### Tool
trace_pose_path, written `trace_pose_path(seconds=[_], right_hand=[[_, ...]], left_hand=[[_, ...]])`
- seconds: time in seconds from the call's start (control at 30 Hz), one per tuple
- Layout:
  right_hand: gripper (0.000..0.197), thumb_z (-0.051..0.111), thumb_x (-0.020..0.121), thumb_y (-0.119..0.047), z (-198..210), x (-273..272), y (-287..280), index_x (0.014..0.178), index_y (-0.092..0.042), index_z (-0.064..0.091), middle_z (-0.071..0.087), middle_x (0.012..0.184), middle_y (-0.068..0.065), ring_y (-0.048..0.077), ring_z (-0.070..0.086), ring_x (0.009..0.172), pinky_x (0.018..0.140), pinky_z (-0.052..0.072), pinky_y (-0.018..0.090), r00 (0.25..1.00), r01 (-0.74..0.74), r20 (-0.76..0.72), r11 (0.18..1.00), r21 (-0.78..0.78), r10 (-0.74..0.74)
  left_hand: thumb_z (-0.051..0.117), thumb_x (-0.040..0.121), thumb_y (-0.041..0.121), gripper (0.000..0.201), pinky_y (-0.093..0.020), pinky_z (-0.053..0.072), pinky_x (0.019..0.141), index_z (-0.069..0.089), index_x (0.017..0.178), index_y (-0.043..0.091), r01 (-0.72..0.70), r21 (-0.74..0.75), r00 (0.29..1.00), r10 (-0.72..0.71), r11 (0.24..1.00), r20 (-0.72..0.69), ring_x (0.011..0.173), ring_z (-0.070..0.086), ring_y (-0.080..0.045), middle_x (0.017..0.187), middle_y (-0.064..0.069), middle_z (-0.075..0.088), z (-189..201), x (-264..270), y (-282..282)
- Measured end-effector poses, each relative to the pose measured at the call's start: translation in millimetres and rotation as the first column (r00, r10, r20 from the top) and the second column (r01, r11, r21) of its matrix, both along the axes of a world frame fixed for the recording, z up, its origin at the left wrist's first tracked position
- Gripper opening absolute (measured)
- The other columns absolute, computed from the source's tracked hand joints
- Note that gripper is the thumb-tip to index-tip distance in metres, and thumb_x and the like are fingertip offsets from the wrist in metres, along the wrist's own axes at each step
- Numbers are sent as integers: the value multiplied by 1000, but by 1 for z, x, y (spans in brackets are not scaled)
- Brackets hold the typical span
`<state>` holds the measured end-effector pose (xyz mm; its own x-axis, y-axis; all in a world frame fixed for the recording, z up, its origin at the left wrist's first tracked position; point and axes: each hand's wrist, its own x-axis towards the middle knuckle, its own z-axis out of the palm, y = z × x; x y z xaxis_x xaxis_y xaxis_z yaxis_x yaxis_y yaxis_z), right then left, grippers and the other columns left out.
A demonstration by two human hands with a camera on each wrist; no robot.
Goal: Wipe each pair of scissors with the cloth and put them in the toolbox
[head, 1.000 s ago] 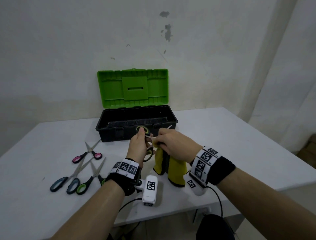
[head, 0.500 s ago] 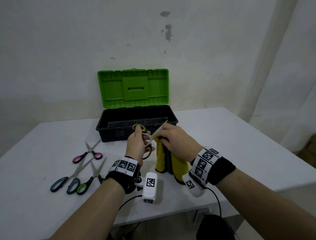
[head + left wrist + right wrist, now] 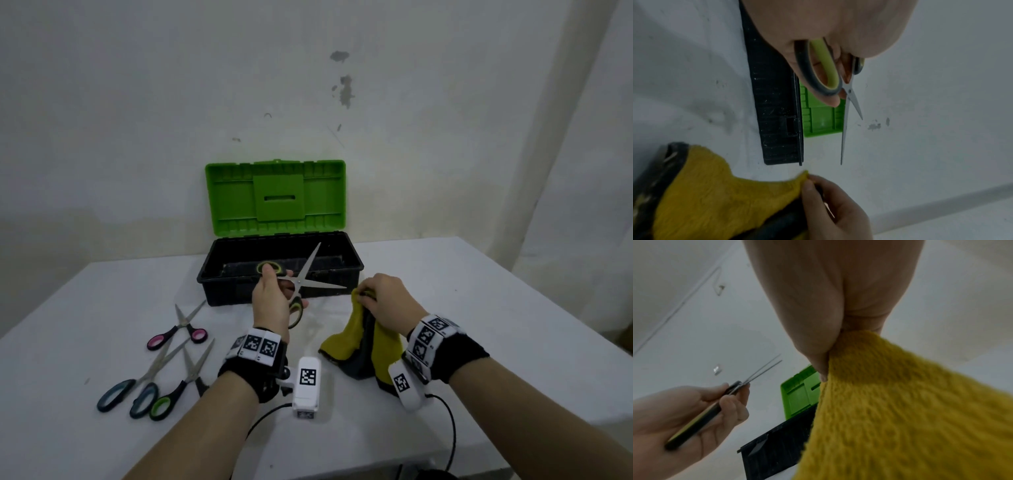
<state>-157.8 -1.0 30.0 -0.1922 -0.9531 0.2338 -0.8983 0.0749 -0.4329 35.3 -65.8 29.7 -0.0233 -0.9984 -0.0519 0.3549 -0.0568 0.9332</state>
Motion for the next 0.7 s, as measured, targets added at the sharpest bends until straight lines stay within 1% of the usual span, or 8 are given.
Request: trace_pose_path(seconds=[0.2, 0.27, 0.33, 0.4, 0.47, 0.57, 0.67, 0.7], right_hand=[[44, 58, 93, -41, -14, -5, -8, 132, -21, 55, 57, 127, 1, 20, 53, 118, 99, 40, 27, 997, -47, 65, 971, 233, 32], [44, 56, 91, -52, -17, -7, -5, 128, -30, 56, 56, 129, -7, 16, 50, 122, 105, 36, 36, 999, -28, 40, 968, 248, 19], [37, 55, 88, -59, -14, -4, -1, 116, -37, 63, 58, 124, -14, 11, 50, 118, 106, 34, 42, 997, -54, 67, 975, 215, 41], [33, 57, 87, -58, -7, 7, 4, 106, -33, 69, 66, 109, -16, 6, 59, 104, 100, 45, 39, 959, -167, 254, 976, 140, 128], [29, 60, 90, -50, 2, 22, 8, 98, -26, 73, 72, 92, -10, 5, 64, 88, 89, 52, 32, 882, -260, 420, 964, 54, 214], [27, 61, 92, -39, 11, 40, 8, 80, -17, 69, 71, 74, -7, 4, 63, 69, 68, 49, 22, 829, -288, 495, 957, -19, 259], [24, 60, 95, -27, 17, 41, 8, 81, -9, 67, 73, 82, 9, 20, 68, 72, 70, 55, 31, 772, -242, 585, 966, -92, 249], [23, 59, 96, -24, 20, 39, 10, 83, -8, 67, 71, 82, 12, 21, 67, 69, 65, 54, 28, 757, -228, 606, 968, -107, 245]], left_hand=[[33, 107, 42, 49, -29, 54, 46, 62, 96, 4, 30, -13, 1000, -30, 999, 8, 56, 57, -21, 83, -13, 66, -6, -14, 0], [33, 106, 43, 49, -32, 56, 51, 63, 98, 6, 23, -10, 1000, -23, 1000, 4, 56, 59, -20, 84, -12, 67, -8, -17, -4], [32, 105, 47, 52, -38, 58, 67, 66, 95, 10, 9, -10, 1000, -9, 1000, 1, 71, 66, -25, 90, -12, 72, -7, -20, -8], [30, 105, 50, 54, -38, 55, 81, 69, 94, 14, 0, -16, 1000, 1, 1000, 11, 86, 68, -27, 93, -10, 74, -4, -25, -8], [28, 105, 49, 54, -35, 53, 78, 68, 96, 13, 19, -21, 1000, -19, 1000, -13, 82, 68, -23, 91, -8, 73, 0, -34, -4], [29, 105, 50, 54, -38, 53, 76, 67, 97, 13, 85, -18, 994, -86, 996, -69, 80, 67, -25, 92, -10, 72, 2, -44, 3], [33, 105, 46, 48, -35, 54, 77, 67, 101, 12, 98, -33, 994, -100, 995, -48, 84, 67, -22, 95, -7, 72, 3, -42, 6], [38, 105, 43, 42, -34, 54, 78, 67, 104, 12, 83, -52, 997, -83, 995, -7, 84, 66, -20, 95, -5, 71, 4, -38, 6]])
